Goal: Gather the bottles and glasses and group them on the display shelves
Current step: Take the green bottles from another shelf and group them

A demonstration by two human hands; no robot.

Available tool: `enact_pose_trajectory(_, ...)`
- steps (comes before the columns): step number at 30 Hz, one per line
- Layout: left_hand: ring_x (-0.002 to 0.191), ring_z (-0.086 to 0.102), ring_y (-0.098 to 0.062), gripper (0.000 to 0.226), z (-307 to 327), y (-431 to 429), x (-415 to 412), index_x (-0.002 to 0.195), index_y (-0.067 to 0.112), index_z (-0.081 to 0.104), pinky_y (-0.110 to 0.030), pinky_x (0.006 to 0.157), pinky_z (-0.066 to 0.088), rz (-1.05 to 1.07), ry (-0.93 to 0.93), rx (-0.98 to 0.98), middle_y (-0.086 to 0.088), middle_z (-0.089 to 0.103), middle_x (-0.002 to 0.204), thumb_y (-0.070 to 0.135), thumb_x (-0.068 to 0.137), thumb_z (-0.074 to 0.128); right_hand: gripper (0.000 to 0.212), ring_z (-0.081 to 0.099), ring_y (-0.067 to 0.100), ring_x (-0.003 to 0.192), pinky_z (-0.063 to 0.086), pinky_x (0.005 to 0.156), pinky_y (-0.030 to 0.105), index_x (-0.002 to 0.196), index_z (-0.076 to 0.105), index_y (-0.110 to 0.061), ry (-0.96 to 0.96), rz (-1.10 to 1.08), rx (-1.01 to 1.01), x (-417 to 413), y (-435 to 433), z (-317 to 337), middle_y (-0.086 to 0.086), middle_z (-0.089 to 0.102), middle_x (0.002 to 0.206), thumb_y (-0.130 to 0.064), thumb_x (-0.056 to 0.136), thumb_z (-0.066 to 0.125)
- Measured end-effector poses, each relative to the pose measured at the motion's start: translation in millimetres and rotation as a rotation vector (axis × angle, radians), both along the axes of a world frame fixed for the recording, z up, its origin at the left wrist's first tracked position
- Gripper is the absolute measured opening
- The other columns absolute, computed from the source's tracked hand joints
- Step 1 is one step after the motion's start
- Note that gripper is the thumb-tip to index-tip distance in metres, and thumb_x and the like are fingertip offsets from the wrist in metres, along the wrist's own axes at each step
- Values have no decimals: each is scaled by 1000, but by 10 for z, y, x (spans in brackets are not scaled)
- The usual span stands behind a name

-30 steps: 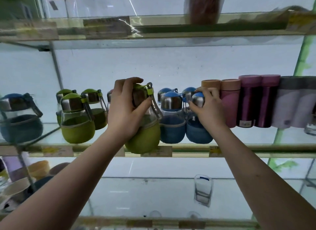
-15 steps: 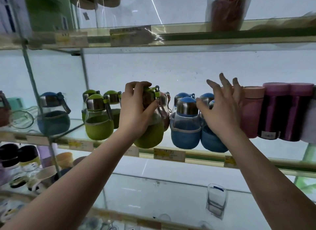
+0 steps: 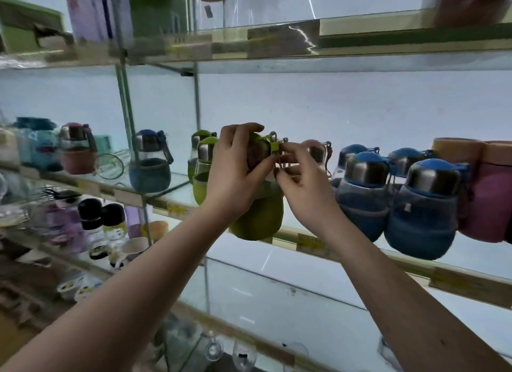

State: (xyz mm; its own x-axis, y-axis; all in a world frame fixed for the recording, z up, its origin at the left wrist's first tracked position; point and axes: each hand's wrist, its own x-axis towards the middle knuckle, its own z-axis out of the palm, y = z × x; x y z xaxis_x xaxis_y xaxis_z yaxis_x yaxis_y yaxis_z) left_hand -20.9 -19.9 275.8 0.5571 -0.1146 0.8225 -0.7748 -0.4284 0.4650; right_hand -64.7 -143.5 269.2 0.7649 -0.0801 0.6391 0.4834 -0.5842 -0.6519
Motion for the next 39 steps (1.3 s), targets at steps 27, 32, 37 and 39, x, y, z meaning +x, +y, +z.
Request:
enact_pose_trajectory(27, 118, 43, -26, 46, 122, 1452, 1435, 126, 19, 50, -29, 97, 37, 7, -25, 0, -9, 38, 132, 20, 83, 68, 60, 48, 31, 120, 44, 99, 41, 130, 44, -38, 52, -500, -250, 1528, 1216, -46, 9, 37, 135, -38, 77, 71)
enact_pose_trajectory(32, 118, 41, -30, 42, 85, 1399, 1572, 123, 14, 49, -37, 99, 39, 23, 8, 15, -12, 37, 131, 16, 85, 65, 60, 56, 28, 104, 41, 86, 25, 127, 45, -34, 35, -480, -161, 1569, 1276, -40, 10, 42, 126, -29, 75, 75)
enact_pose_trajectory(37, 117, 42, -33, 42, -2, 1330, 1724, 124, 12, 50, -44, 98, 42, 12, 40, 64, -13, 38, 131, 17, 85, 64, 55, 55, 27, 99, 40, 78, 23, 122, 46, -34, 11, -532, -149, 1519, 1262, -20, 10, 43, 121, -27, 75, 74)
enact_pose_trajectory(39, 119, 40, -34, 41, -53, 1295, 1757, 125, 12, 49, -42, 100, 38, 15, 57, 86, -12, 37, 133, 18, 86, 62, 56, 56, 29, 98, 40, 77, 25, 124, 45, -33, 24, -545, -149, 1503, 1248, -10, 11, 42, 122, -27, 76, 73)
